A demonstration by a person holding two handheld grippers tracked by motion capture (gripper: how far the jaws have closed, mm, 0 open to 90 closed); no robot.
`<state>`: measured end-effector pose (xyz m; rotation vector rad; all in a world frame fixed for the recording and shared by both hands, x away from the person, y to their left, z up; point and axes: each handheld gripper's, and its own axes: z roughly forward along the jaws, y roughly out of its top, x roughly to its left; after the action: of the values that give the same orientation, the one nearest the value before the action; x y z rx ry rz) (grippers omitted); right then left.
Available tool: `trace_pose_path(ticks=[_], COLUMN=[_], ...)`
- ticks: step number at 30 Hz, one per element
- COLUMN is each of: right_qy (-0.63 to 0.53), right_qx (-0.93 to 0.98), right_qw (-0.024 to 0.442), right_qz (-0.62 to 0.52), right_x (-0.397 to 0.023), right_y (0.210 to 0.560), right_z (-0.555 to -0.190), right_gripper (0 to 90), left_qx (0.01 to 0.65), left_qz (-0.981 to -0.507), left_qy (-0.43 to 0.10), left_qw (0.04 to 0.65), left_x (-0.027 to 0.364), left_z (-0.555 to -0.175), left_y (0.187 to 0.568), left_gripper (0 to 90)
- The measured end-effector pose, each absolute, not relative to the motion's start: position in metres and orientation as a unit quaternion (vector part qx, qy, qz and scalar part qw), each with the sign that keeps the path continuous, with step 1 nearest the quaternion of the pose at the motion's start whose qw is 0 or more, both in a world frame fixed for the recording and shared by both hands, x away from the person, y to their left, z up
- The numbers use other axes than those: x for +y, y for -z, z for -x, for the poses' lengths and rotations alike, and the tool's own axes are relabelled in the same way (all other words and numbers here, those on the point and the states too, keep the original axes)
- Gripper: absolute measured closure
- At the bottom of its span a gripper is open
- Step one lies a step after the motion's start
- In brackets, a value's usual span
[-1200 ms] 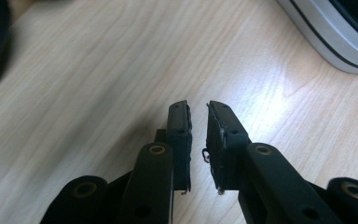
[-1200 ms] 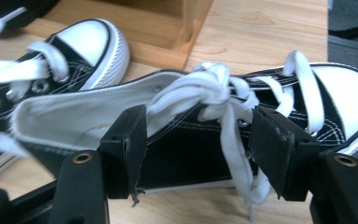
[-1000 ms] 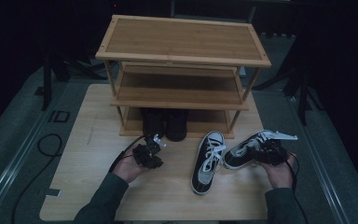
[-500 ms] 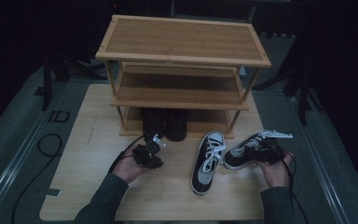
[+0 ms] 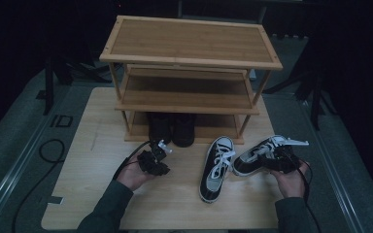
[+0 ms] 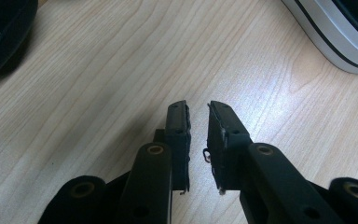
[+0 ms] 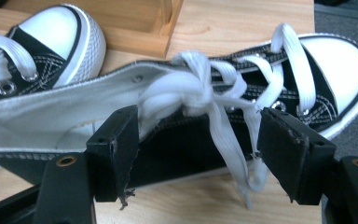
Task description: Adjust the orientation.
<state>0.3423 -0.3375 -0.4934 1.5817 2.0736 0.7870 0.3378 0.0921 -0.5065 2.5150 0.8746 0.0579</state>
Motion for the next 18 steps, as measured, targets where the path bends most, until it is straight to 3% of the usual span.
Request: trace_pose_path(ticks=[8, 18], right_qy=[-0.296, -0.297], right_qx=[0.743, 0.735], right_qw=[0.202, 0.201], right_qz=[-0.566, -0.575], right_x=[-0.339, -0.33], right_y=[0.493, 0.494], right_z=[-0.339, -0.354], right_gripper=[34.3, 31.1], left_qx=[0.316, 0.314], left_qz=[-0.919, -0.92], left_qy=[-0.017, -0.014], left_qw=[0.235, 0.235], left_x=[0.089, 0.087], left_z=[-0.338, -0.338], left_y=[0.509, 0.51], left_gripper=[78.4, 78.3])
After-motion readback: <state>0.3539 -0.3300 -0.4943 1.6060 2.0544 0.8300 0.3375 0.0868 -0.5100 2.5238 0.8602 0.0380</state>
